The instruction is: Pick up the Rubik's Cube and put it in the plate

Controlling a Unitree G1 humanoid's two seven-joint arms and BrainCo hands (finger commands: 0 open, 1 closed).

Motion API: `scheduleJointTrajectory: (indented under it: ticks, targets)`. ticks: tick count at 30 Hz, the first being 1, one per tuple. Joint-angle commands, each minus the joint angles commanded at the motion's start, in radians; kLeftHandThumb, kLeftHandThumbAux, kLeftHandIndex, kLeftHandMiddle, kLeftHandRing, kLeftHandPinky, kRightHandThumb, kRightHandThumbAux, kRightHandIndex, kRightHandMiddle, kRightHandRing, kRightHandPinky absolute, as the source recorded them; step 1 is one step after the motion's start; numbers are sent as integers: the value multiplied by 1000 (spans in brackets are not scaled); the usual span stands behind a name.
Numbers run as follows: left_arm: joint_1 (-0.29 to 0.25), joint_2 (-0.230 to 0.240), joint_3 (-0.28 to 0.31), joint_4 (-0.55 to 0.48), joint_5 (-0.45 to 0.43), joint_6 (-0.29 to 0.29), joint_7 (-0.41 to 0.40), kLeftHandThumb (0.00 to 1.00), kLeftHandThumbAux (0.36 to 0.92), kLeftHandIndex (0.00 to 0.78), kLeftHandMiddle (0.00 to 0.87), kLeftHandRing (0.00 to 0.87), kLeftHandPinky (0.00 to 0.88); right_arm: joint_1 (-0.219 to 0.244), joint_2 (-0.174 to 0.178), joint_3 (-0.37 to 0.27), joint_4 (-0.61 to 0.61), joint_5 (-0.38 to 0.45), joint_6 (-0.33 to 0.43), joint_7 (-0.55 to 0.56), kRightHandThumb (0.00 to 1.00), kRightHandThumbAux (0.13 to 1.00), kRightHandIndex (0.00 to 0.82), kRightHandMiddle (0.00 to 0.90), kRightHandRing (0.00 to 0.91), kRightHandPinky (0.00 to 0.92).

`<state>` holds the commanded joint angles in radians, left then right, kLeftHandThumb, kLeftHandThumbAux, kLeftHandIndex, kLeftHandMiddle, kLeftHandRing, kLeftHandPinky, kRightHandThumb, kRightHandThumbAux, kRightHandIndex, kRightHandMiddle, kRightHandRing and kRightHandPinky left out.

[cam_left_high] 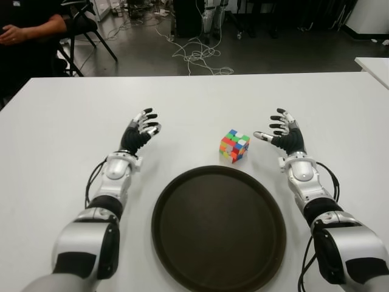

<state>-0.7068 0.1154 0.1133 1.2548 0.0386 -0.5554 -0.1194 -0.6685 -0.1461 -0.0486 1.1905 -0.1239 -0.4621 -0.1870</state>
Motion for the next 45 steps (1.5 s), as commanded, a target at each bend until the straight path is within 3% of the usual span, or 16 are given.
scheduleJointTrajectory:
  ticks: [23,34,45]
  targets:
    - [7,5,20,1,-15,9,-17,161,708,130,198,216,231,8,15,-14,0,17,-17,8,98,816,145,253,275,313]
    - [6,6,13,0,-7,15,-5,142,703,119,186,200,184,8,14,-21,12,27,-34,28,88,805,143,244,274,319]
    - [8,6,15,-1,-11,14,0,157,727,127,195,203,214,8,16,-24,16,24,-36,25,77,821,144,246,274,314]
